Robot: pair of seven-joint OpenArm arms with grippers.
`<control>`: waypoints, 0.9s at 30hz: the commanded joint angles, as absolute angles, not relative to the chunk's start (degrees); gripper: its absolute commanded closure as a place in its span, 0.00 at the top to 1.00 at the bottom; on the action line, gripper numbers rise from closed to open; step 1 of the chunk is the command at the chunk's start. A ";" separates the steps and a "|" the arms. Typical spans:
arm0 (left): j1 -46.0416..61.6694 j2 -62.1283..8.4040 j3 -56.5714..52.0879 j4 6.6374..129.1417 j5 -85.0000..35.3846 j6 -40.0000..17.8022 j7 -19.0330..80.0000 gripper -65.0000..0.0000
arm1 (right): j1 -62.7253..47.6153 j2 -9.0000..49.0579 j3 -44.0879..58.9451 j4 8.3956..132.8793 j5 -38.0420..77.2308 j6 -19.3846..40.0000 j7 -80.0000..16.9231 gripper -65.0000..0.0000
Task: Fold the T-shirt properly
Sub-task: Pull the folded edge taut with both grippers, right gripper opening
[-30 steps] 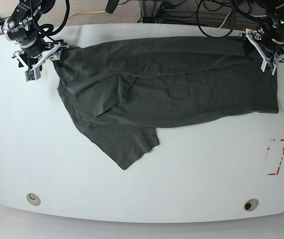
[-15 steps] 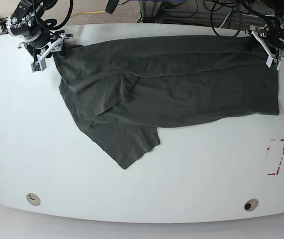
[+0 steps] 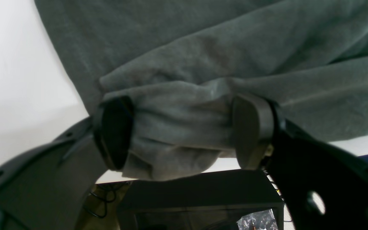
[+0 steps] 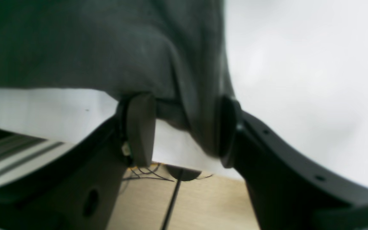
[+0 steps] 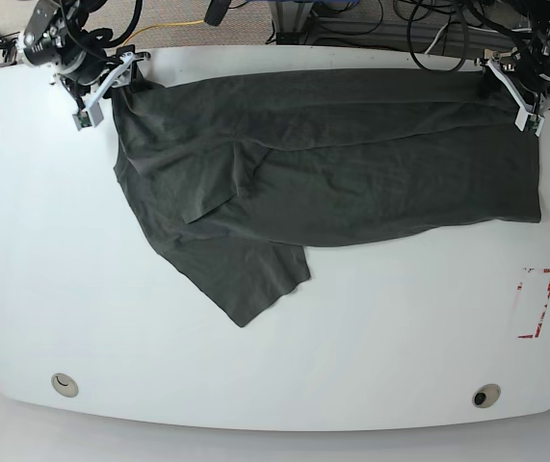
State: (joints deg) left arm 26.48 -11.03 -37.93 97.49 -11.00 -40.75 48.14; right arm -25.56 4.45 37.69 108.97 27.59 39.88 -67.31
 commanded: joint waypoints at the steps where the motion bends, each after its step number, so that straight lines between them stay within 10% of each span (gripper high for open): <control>1: 26.95 -11.38 -37.67 96.57 -6.29 -40.00 51.56 0.68 | -24.22 6.46 35.12 106.24 23.69 40.00 -63.60 0.46; 27: 25.10 -14.55 -34.95 96.40 -6.11 -40.00 51.56 0.68 | -26.68 23.34 31.69 114.42 16.84 40.00 -64.40 0.47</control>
State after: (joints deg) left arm 24.58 -14.15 -34.85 96.64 -10.11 -40.60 48.56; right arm -26.65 22.28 31.05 110.83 16.08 40.56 -61.84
